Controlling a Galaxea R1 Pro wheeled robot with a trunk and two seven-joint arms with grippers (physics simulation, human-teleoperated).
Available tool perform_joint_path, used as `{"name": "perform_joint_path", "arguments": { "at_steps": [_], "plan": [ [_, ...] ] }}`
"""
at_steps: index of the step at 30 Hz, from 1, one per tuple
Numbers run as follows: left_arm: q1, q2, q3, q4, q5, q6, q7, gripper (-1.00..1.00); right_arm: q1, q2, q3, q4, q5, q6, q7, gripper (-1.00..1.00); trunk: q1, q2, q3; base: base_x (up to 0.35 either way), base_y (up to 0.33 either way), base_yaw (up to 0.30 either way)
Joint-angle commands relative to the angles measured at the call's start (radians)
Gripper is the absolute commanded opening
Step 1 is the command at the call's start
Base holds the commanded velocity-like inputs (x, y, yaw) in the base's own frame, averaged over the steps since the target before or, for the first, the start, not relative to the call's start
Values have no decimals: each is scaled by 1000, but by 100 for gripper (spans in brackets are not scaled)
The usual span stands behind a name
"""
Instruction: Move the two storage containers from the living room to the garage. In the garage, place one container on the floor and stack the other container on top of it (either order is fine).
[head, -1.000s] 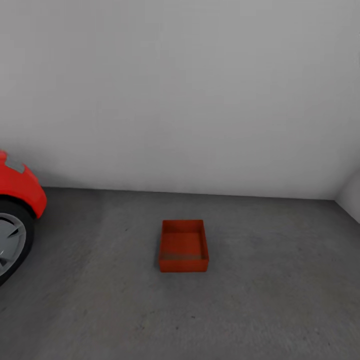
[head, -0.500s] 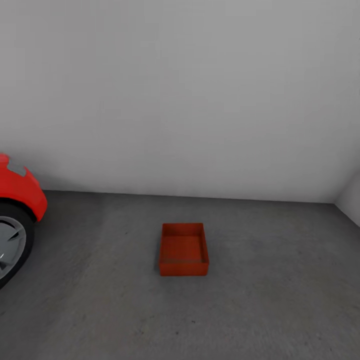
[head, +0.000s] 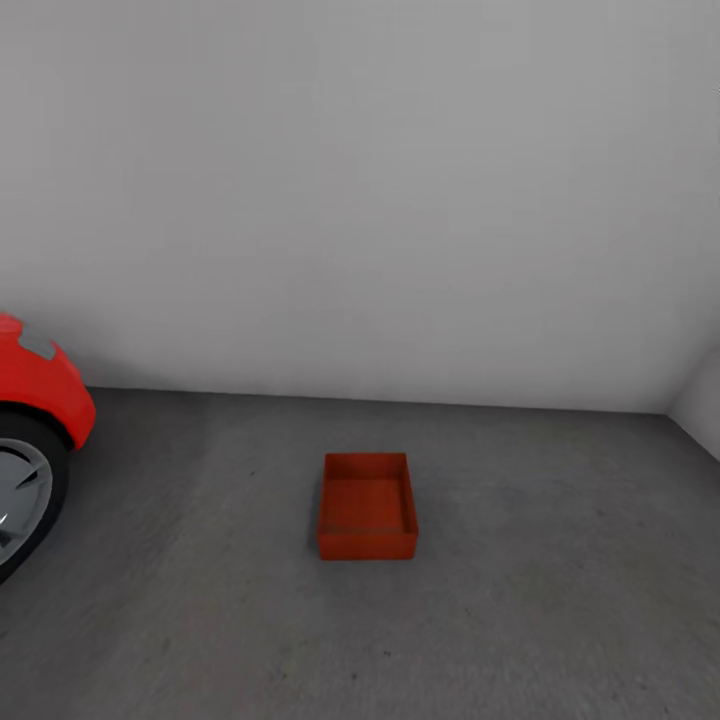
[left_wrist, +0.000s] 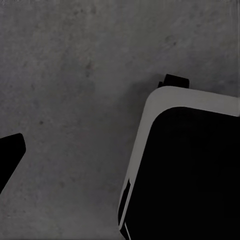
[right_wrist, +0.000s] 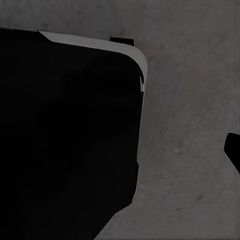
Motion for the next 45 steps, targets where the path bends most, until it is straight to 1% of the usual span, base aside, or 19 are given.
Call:
{"name": "perform_joint_path", "arguments": {
  "at_steps": [1,45],
  "plan": [
    [-1,0,3,1,5,-4,0,100,-1,0,8,3,-4,-6,-3,100,0,-1,1,0,0,0],
    [-1,0,3,1,5,-4,0,100,-1,0,8,3,-6,-7,-3,100,0,-1,72,0,0,0]
  ]
}}
